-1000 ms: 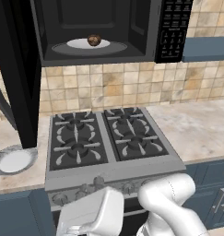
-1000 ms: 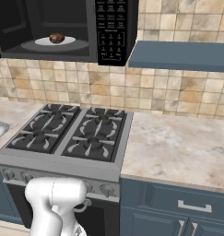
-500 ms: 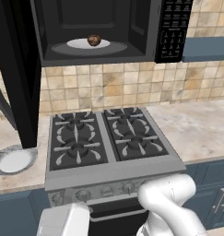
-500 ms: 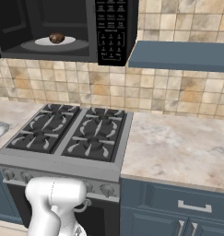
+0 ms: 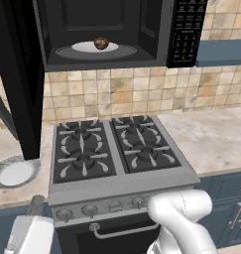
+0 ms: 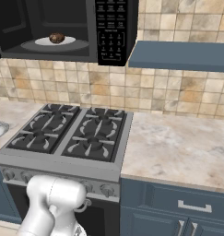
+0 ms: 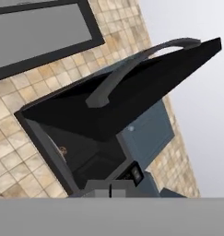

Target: Pick the potato from the counter and place it in the microwave. Then turn on the microwave.

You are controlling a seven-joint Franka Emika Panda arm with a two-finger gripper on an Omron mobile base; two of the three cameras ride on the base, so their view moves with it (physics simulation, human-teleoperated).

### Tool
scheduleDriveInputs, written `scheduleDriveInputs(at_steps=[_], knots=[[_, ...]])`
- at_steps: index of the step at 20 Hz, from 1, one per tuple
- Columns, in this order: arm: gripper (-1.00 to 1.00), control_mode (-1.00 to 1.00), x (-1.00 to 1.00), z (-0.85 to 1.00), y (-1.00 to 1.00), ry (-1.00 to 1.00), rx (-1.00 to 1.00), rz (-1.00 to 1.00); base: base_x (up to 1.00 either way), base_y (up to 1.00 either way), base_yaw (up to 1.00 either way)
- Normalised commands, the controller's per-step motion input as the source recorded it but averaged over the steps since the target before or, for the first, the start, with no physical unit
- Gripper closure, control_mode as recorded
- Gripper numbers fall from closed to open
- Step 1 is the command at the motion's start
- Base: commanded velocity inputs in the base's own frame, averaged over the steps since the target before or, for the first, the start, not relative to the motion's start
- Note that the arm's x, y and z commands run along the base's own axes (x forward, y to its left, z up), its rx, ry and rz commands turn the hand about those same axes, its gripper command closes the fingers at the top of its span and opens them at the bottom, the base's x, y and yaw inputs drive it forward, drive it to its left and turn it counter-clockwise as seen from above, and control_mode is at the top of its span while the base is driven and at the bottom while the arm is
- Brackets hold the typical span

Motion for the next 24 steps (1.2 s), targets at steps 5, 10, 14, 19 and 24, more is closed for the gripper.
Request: scheduleDriveInputs(at_steps=[5,10,14,19,24], knots=[[1.0,-1.0,0.21,0.29,0.25,0.0,0.0,-0.03,0.0,0.0,0.0],[1.0,-1.0,0.44,0.38,0.02,0.0,0.0,-0.04,0.0,0.0,0.0],[1.0,-1.0,0.51,0.32,0.0,0.0,0.0,-0.05,0.0,0.0,0.0],[1.0,-1.0,0.4,0.2,0.05,0.0,0.0,-0.07,0.0,0.0,0.0],[1.0,-1.0,0.37,0.2,0.11,0.0,0.0,-0.12,0.0,0.0,0.0]])
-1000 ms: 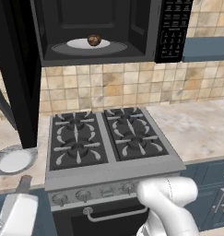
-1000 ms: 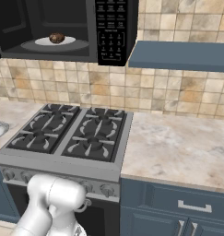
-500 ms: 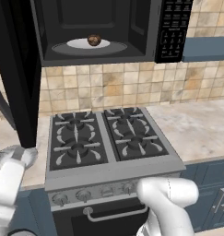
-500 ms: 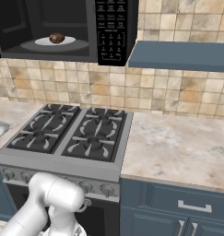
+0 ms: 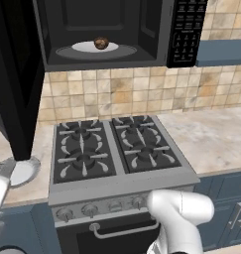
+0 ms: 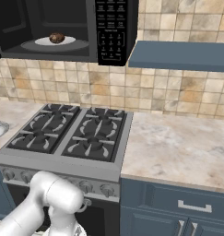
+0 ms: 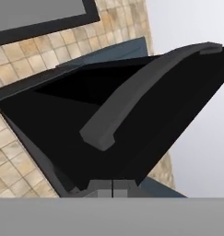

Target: Pick the potato from the counter and place it in the microwave. Then turn on the microwave.

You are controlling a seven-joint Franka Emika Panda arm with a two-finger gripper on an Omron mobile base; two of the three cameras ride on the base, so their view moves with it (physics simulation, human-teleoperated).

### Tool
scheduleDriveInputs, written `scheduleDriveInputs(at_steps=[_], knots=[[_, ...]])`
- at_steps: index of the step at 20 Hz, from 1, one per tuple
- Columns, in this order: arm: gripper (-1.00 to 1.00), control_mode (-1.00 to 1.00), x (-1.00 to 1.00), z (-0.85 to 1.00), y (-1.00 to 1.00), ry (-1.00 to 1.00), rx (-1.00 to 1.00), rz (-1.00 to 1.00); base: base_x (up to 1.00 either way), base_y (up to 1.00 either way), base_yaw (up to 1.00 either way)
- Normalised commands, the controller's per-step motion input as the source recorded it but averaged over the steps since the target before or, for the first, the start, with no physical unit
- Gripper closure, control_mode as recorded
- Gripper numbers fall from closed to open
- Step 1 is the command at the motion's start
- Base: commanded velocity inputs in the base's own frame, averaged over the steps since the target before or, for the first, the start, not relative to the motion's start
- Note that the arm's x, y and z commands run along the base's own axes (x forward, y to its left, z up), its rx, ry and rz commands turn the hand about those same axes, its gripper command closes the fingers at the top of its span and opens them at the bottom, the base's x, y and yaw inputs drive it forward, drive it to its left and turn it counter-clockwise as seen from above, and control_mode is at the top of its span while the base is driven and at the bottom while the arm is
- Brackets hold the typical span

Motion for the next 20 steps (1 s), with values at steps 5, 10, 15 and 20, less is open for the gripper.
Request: scheduleDriveInputs(at_steps=[5,10,15,20], knots=[[1.0,-1.0,-0.08,0.04,0.01,0.0,0.0,-0.12,0.0,0.0,0.0],[1.0,-1.0,-0.44,-0.03,0.21,-0.03,0.0,-0.1,0.0,0.0,0.0],[1.0,-1.0,-0.14,-0.05,0.3,-0.02,0.0,-0.1,0.0,0.0,0.0],[1.0,-1.0,0.35,0.06,0.1,0.0,0.0,-0.14,0.0,0.0,0.0]])
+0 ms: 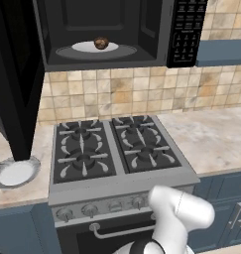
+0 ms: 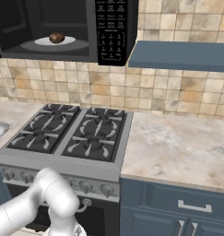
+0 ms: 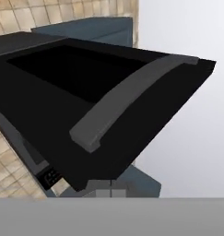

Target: Pick the potato from the counter and place it in the microwave. Then turn on the microwave.

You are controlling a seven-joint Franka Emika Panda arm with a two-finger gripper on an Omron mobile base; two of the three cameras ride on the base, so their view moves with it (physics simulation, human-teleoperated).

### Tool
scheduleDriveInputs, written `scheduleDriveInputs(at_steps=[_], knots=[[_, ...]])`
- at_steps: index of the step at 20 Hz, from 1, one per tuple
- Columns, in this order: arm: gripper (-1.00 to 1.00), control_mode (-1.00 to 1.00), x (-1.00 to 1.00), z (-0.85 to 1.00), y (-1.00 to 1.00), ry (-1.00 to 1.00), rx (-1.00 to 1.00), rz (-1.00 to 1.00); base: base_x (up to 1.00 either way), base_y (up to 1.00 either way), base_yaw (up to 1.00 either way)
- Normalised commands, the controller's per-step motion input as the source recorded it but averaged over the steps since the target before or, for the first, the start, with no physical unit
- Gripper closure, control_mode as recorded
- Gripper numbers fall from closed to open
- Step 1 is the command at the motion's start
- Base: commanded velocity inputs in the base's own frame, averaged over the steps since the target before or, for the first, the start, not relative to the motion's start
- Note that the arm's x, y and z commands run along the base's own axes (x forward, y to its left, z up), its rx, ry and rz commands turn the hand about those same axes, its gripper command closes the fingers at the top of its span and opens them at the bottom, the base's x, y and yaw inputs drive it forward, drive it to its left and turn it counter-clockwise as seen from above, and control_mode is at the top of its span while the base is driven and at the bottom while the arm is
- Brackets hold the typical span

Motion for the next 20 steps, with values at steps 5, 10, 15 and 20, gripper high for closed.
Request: scheduleDriveInputs(at_steps=[5,10,15,20], knots=[[1.0,-1.0,0.54,0.01,0.13,0.0,0.0,-0.15,0.0,0.0,0.0],[1.0,-1.0,0.4,0.11,0.04,0.0,0.0,-0.14,0.0,0.0,0.0],[1.0,-1.0,0.17,0.36,-0.05,-0.01,0.0,-0.15,0.0,0.0,0.0],[1.0,-1.0,0.01,0.42,-0.32,-0.01,0.0,-0.15,0.0,0.0,0.0]])
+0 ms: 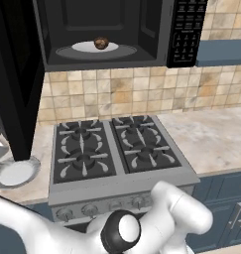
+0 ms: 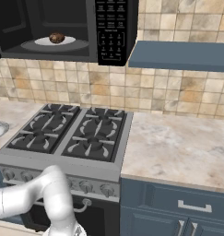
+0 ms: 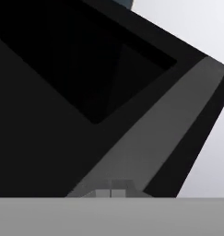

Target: Pick the potato from the counter and place it in the microwave. Then turn on the microwave.

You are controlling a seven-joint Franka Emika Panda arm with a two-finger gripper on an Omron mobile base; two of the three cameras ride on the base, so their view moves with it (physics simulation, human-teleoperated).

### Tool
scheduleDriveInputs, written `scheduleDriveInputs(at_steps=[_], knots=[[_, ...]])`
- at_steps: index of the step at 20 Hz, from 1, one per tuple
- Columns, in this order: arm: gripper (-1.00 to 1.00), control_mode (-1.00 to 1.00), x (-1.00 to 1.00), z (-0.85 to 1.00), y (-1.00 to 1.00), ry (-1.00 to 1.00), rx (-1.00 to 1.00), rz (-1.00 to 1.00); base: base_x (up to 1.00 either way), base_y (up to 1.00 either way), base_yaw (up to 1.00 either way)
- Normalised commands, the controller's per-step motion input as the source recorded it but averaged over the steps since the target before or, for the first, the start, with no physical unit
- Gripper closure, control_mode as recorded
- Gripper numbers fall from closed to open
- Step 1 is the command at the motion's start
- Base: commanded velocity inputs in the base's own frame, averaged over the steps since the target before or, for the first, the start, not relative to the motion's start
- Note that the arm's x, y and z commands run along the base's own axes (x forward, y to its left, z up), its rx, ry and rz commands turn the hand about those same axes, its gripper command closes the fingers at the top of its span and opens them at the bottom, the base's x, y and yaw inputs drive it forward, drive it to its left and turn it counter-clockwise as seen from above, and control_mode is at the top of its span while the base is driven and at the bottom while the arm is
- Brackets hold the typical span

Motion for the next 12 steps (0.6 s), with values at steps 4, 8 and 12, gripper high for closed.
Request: scheduleDriveInputs(at_steps=[4,8,12], knots=[[1.0,-1.0,0.0,0.36,-0.55,0.0,0.0,-0.12,0.0,0.0,0.0],[1.0,-1.0,0.0,0.33,-0.72,0.0,0.0,-0.06,0.0,0.0,0.0],[1.0,-1.0,0.0,0.34,-0.77,0.01,0.03,-0.02,0.0,0.0,0.0]])
